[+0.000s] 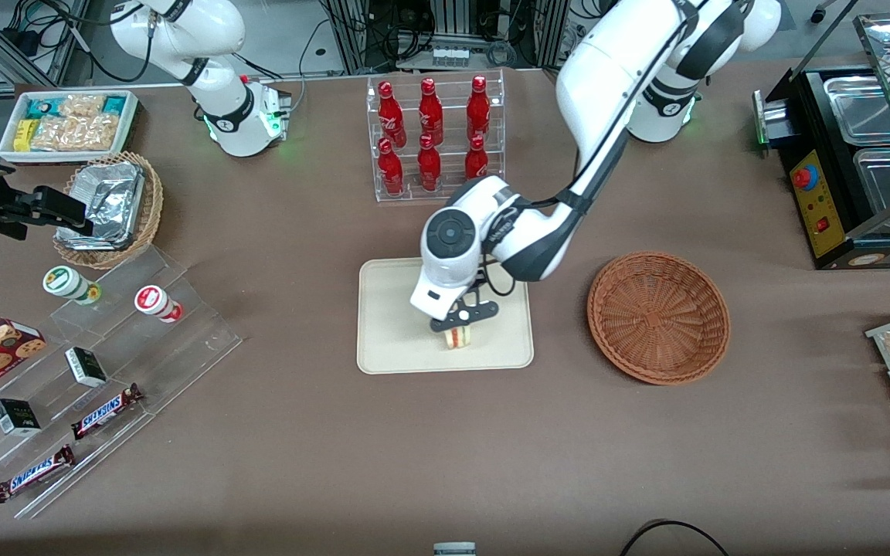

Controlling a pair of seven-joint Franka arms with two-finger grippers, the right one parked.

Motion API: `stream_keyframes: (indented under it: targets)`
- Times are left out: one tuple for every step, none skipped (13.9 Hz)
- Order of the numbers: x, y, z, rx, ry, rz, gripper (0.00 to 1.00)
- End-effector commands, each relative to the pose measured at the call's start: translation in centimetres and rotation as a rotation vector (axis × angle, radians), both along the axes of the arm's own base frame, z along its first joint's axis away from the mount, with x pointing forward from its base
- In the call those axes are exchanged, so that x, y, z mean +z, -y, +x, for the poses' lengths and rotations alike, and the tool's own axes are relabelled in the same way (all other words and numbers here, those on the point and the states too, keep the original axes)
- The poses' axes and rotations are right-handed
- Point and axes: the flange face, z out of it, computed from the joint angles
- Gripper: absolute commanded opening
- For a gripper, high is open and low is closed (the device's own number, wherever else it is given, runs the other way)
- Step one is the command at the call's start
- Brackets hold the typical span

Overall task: Place sandwich from basket to tray
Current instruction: 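Lift the sandwich and carry it over the cream tray, then lower the sandwich onto the tray and open the left gripper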

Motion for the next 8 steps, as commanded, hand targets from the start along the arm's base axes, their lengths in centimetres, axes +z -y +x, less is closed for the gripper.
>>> stream_keyframes:
  targets:
    - [-0.8, 1.3, 0.6, 0.005, 0.017, 0.011, 0.0]
    - [-1.0, 1.3, 0.3, 0.002, 0.009, 0.017, 0.0]
    - [-1.2, 1.2, 0.2, -0.002, 0.002, 0.026, 0.0]
    - [-1.1, 1.3, -0.1, -0.015, -0.005, 0.037, 0.0]
    - [-1.2, 1.3, -0.2, -0.024, -0.012, 0.044, 0.0]
    - [-1.4, 1.2, -0.1, -0.026, -0.011, 0.046, 0.0]
    - [-1.7, 1.2, -0.1, -0.025, -0.013, 0.047, 0.0]
    - [-2.1, 1.2, -0.2, -0.025, -0.016, 0.049, 0.0]
